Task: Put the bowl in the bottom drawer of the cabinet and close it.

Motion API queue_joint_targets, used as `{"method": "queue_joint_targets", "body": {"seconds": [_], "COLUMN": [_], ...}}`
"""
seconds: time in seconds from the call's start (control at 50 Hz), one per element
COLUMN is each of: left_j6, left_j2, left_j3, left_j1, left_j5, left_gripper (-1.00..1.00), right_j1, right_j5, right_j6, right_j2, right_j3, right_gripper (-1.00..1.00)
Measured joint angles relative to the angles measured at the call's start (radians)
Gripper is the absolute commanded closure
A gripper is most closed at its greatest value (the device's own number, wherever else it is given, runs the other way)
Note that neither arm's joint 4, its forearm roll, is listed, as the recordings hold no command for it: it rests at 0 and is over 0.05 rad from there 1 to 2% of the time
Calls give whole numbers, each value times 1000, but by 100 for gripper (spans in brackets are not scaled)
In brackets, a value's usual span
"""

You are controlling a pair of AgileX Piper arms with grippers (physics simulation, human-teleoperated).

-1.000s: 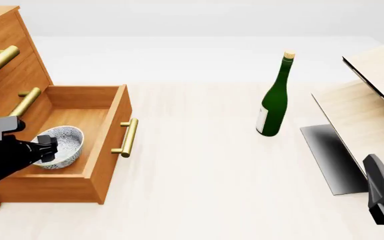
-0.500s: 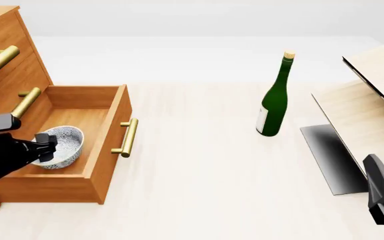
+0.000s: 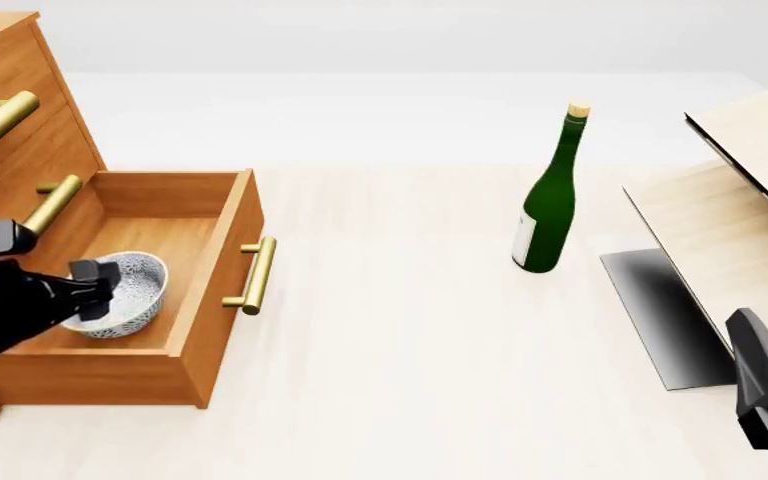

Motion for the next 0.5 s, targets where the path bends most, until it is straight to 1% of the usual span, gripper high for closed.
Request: {"method": "queue_joint_targets", "body": {"seconds": [0.5], "left_j6": [-35], "left_j2": [-76], "left_j3": [-17], "left_j1": [-94], "left_j5": [65], "left_gripper": [-100], "right_j1": [0], "right_j5": [0], "right_j6": [0], "right_j2": [0], "right_j3": [0], "right_gripper": [-100]}}
